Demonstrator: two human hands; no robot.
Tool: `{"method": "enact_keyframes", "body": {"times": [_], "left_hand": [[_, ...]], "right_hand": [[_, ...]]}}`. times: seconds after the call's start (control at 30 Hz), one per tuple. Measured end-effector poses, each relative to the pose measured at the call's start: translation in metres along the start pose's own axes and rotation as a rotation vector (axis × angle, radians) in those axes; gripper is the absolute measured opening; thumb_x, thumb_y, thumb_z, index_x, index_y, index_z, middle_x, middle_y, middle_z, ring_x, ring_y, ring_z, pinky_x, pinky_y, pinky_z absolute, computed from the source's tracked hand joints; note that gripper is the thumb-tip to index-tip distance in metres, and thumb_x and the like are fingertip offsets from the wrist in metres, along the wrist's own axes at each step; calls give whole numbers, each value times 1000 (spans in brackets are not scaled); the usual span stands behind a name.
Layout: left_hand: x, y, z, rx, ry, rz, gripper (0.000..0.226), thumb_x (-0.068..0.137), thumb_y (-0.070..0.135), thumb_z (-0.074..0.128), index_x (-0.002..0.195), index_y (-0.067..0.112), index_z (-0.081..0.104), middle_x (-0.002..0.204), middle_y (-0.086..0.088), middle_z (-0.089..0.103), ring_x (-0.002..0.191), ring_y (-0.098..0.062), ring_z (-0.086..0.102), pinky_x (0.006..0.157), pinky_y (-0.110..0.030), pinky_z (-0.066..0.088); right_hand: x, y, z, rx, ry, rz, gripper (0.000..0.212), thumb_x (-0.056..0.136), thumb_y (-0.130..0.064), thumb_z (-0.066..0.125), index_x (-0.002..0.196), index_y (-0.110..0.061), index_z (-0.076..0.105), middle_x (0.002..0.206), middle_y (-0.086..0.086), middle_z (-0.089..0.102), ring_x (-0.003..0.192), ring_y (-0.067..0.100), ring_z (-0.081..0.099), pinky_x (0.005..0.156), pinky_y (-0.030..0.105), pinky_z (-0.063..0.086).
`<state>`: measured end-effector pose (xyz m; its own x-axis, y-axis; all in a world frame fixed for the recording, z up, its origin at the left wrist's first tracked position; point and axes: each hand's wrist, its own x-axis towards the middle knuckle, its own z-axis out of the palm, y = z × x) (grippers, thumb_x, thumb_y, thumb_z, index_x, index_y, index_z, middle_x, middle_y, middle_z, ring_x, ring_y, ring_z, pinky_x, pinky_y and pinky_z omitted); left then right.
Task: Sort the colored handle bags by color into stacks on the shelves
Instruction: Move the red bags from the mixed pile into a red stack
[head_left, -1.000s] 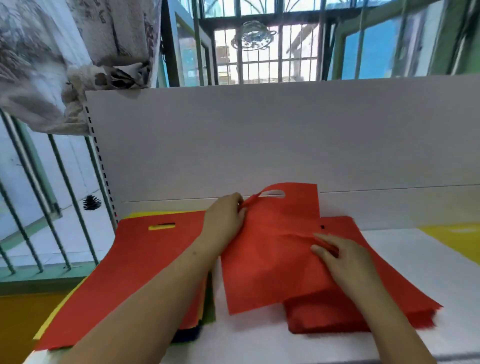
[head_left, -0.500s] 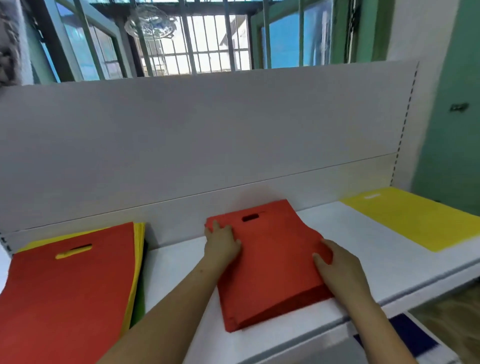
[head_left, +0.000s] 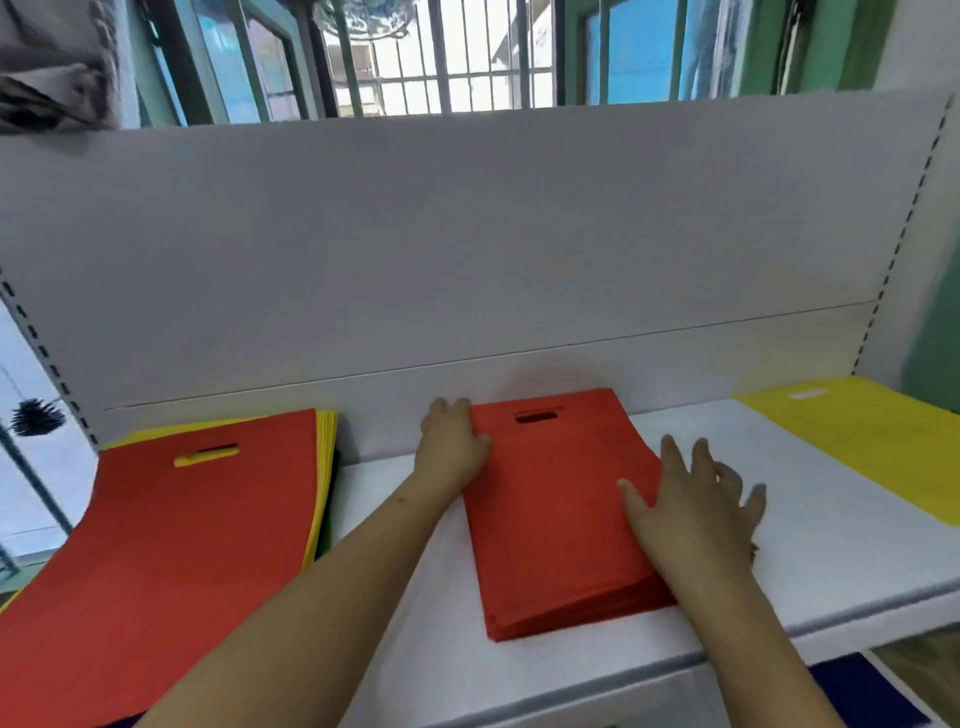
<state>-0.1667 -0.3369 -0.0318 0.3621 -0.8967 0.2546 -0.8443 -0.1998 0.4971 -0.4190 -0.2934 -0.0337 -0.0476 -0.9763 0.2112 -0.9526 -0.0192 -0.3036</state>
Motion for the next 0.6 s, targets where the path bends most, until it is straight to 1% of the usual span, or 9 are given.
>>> {"method": "enact_keyframes", "body": {"times": [0.1, 0.17, 0.23, 0.3, 0.37, 0.43, 0.47, 0.53, 0.6], "left_hand": [[1, -13, -43, 28, 54, 49, 52, 90, 24, 56, 139, 11, 45, 139, -16, 43, 126, -34, 45, 101, -39, 39], [-4, -30, -78, 73, 87, 76, 51, 91, 23, 56, 139, 11, 46, 138, -15, 47, 126, -31, 47, 102, -36, 39], [-15, -54, -113, 107, 148, 87, 48, 90, 22, 56, 136, 11, 50, 133, -15, 51, 121, -31, 51, 101, -36, 40], [-31, -90, -144, 127, 237, 66, 45, 90, 24, 57, 133, 11, 53, 129, -13, 52, 115, -30, 54, 100, -36, 41], [-51, -134, -170, 162, 340, 16, 47, 90, 29, 61, 133, 11, 54, 129, -13, 52, 118, -31, 52, 102, -37, 39], [-73, -182, -190, 217, 404, -98, 58, 90, 39, 63, 138, 11, 49, 136, -15, 47, 126, -32, 46, 106, -39, 37], [-83, -203, -195, 234, 388, -172, 68, 90, 46, 62, 144, 11, 42, 144, -15, 41, 133, -32, 39, 110, -41, 35], [-101, -239, -199, 250, 276, -306, 91, 88, 60, 58, 154, 11, 20, 159, -12, 20, 146, -28, 19, 117, -44, 25], [-109, -264, -197, 267, 137, -428, 104, 84, 71, 51, 157, 12, 4, 164, -7, 6, 150, -28, 5, 121, -45, 15]], "right_hand": [[-7, -43, -4, 241, 67, -219, 71, 92, -55, 46, 151, -20, 27, 157, 8, 28, 141, 28, 31, 117, 46, 22], [-20, -81, 2, 420, 51, -406, 69, 91, -49, 53, 149, -18, 33, 155, 6, 35, 141, 22, 33, 116, 40, 25], [-41, -120, 9, 580, -51, -571, 70, 89, -49, 57, 149, -22, 34, 155, -1, 34, 142, 16, 30, 117, 35, 24], [-65, -155, 16, 661, -175, -718, 74, 86, -58, 56, 150, -30, 29, 156, -10, 28, 144, 9, 23, 118, 30, 20], [-86, -184, 18, 658, -275, -848, 82, 82, -69, 49, 152, -37, 21, 157, -18, 20, 144, 3, 16, 118, 27, 16], [-103, -210, 23, 591, -337, -957, 89, 79, -78, 43, 153, -40, 11, 158, -21, 12, 145, 5, 11, 119, 29, 14], [-110, -218, 26, 534, -356, -989, 94, 75, -83, 38, 153, -41, 6, 159, -20, 8, 146, 7, 9, 120, 31, 12], [-119, -231, 37, 425, -388, -1017, 106, 64, -93, 22, 153, -40, -4, 161, -17, 2, 148, 10, 4, 121, 35, 8], [-127, -241, 51, 334, -439, -1019, 115, 56, -95, 13, 154, -37, -5, 161, -15, 2, 148, 12, -1, 121, 39, 4]]}}
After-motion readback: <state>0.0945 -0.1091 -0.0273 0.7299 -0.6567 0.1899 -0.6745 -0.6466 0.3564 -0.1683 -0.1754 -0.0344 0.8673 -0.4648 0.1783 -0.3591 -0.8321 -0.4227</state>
